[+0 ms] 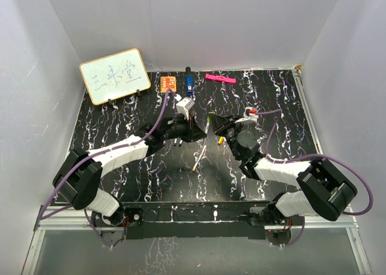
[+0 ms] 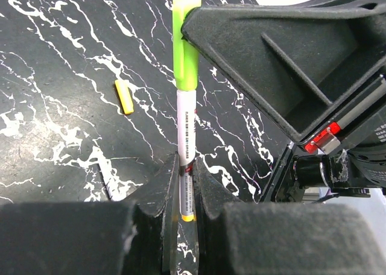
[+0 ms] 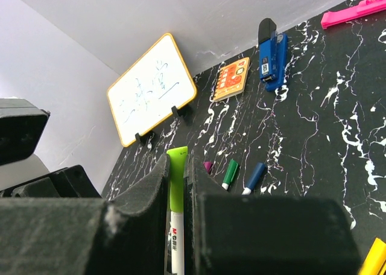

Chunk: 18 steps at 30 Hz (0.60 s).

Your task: Insert the pens into the pen caps

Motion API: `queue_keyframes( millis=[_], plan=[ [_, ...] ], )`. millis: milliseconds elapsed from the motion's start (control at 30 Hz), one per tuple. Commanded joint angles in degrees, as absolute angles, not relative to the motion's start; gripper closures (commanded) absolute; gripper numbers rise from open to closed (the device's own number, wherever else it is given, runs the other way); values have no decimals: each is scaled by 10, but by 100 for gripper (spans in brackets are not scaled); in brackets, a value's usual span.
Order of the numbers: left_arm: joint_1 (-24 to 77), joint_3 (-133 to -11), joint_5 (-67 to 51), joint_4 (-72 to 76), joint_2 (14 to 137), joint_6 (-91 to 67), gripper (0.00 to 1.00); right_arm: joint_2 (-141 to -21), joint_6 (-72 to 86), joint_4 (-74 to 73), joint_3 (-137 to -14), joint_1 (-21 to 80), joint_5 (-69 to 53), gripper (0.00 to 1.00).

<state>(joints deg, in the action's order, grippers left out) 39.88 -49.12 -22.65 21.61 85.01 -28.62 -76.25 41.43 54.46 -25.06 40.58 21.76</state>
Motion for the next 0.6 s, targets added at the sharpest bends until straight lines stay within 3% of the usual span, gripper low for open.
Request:
queue_keyframes(
  millis=[0, 567],
  plan=[
    [381, -551, -184, 288, 833, -285, 100, -774, 380, 467, -268, 433, 167, 100],
    [346, -579, -127, 317, 847, -266, 100, -826, 386, 384, -297, 459, 107, 100]
  ],
)
